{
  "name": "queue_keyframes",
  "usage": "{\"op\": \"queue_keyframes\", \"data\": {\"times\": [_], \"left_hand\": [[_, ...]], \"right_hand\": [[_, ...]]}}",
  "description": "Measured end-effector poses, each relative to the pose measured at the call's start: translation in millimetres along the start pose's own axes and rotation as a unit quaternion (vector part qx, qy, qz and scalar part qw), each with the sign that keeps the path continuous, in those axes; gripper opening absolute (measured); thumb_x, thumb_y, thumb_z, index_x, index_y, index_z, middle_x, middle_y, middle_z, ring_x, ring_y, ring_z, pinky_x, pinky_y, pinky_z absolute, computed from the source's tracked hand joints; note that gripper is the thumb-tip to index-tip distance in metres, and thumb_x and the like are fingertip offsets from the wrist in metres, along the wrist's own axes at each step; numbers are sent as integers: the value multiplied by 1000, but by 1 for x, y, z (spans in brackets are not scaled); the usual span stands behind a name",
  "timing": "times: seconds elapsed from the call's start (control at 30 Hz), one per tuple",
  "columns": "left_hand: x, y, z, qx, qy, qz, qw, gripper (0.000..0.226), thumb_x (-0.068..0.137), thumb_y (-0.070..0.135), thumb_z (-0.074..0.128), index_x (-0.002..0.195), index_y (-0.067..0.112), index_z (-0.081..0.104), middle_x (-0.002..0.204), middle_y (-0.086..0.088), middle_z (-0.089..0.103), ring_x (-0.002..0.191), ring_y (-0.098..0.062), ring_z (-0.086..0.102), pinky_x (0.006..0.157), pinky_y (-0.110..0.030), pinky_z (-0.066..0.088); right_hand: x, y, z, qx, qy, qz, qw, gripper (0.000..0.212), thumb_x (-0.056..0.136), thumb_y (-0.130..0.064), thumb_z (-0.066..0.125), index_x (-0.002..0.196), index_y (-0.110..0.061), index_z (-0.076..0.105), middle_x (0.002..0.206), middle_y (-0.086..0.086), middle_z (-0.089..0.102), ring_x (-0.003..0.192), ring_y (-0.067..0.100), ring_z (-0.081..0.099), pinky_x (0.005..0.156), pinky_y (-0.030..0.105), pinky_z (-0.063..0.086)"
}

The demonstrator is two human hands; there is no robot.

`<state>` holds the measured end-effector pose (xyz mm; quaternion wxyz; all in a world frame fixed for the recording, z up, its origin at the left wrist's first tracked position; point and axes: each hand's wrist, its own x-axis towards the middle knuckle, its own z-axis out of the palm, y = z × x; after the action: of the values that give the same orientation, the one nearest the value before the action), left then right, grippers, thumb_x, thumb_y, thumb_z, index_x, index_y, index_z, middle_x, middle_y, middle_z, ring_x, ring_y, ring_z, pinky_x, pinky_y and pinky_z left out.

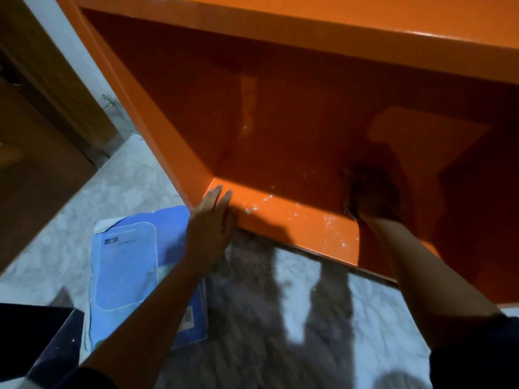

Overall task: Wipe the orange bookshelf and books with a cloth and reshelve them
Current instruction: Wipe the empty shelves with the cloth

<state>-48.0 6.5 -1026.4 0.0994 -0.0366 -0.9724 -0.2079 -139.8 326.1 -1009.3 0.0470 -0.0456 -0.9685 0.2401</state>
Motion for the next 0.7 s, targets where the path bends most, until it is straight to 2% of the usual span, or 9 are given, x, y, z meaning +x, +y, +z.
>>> {"op": "queue_keyframes", "data": {"times": [0.2, 0.27, 0.3, 0.33, 0.4, 0.5, 0.57, 0.63, 0.7], "left_hand": [[-2, -1, 7, -14, 35, 0, 999, 46, 92, 32, 40, 123, 4, 59, 132, -20, 54, 117, -37, 55, 94, -40, 44], [-2, -2, 8, -16, 35, -5, 999, 47, 91, 32, 40, 125, 5, 58, 133, -19, 54, 119, -35, 54, 96, -38, 38], [-1, -2, 8, -15, 36, -5, 999, 46, 90, 31, 40, 124, 5, 58, 132, -19, 54, 118, -35, 54, 96, -37, 36], [-1, -2, 8, -15, 38, -3, 999, 46, 90, 30, 41, 123, 4, 59, 131, -20, 55, 117, -35, 55, 95, -37, 35], [-1, 0, 7, -20, 48, -2, 999, 45, 89, 29, 42, 121, 3, 60, 129, -21, 56, 114, -34, 57, 94, -36, 37], [-2, 1, 7, -27, 58, -4, 998, 45, 88, 29, 44, 121, 3, 60, 129, -20, 56, 114, -35, 58, 93, -40, 45], [-2, 0, 8, -26, 62, -2, 998, 46, 88, 29, 44, 122, 4, 60, 130, -20, 55, 115, -35, 57, 93, -43, 46], [-2, -1, 10, -23, 61, 0, 998, 45, 89, 30, 43, 122, 4, 59, 131, -19, 55, 116, -35, 57, 92, -41, 45], [-2, -3, 10, -19, 59, -1, 998, 45, 90, 31, 42, 122, 5, 59, 131, -19, 55, 116, -34, 56, 92, -38, 42]], "right_hand": [[11, -25, 22, 112, -21, -1, 994, 59, 81, -78, 35, 114, -35, 57, 124, 11, 60, 118, 35, 54, 100, 54, 40], [12, -37, 21, 131, -31, -10, 991, 41, 88, -62, 42, 110, -33, 61, 114, 11, 63, 107, 35, 60, 95, 56, 43], [11, -42, 21, 123, -49, -25, 991, 28, 93, -45, 47, 112, -32, 63, 113, 12, 62, 106, 34, 59, 97, 55, 43], [12, -46, 23, 95, -47, -46, 993, 28, 95, -32, 48, 119, -26, 62, 120, 13, 59, 113, 34, 55, 101, 52, 39], [16, -56, 26, 60, -22, -77, 995, 34, 95, -34, 47, 123, -23, 61, 134, 10, 52, 126, 32, 44, 108, 44, 31], [18, -69, 36, 117, -44, -102, 987, 30, 91, -39, 50, 115, -31, 67, 132, 0, 55, 125, 29, 47, 109, 44, 31], [19, -75, 44, 130, -61, -126, 981, 25, 92, -30, 53, 111, -34, 68, 130, -4, 56, 123, 27, 51, 108, 44, 34], [20, -82, 50, 71, -49, -191, 978, 28, 95, -19, 51, 115, -28, 67, 134, -1, 54, 131, 24, 42, 109, 28, 23], [20, -90, 53, 28, -66, -223, 972, 31, 97, -16, 47, 122, -27, 63, 139, -1, 50, 136, 22, 34, 108, 25, 19]]}}
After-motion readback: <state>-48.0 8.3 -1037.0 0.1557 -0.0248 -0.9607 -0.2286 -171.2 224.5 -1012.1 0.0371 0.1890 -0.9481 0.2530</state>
